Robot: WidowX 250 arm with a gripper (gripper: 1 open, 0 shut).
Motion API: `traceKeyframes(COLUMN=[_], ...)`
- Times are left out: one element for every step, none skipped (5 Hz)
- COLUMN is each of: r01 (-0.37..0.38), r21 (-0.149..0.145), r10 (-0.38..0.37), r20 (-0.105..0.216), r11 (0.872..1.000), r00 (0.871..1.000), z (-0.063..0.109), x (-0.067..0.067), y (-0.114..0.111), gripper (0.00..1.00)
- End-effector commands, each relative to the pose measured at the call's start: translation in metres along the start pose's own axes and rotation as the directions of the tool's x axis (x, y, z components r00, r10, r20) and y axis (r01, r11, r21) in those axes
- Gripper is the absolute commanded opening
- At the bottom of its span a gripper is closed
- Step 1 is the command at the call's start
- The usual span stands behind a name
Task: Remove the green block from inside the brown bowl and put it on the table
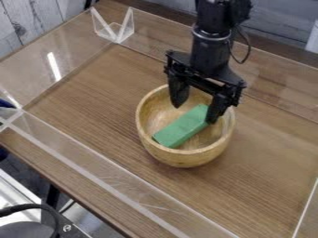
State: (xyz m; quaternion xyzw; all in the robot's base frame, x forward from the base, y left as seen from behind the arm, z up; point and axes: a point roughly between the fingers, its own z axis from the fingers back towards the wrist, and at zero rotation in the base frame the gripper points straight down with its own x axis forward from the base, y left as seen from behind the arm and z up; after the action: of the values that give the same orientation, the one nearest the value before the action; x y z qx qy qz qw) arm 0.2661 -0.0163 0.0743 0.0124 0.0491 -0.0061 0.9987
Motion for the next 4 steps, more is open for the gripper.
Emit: traceKeyframes(r01=[-0.014, -0.022, -0.032, -0.026], r21=[-0.03, -0.063, -0.048, -0.033], r10=[0.015, 0.025, 0.034, 0.027], r20=[0.051, 0.052, 0.057, 0.055], r11=[0.999, 0.998, 0.998, 0.999], r00=[0.999, 0.998, 0.998, 0.998], z=[0.01, 0.008, 0.038, 0.067], x=[0.004, 0.001, -0.001, -0.007], y=[0.007, 0.013, 0.02, 0.019], gripper=[1.0, 1.0, 1.0, 1.0])
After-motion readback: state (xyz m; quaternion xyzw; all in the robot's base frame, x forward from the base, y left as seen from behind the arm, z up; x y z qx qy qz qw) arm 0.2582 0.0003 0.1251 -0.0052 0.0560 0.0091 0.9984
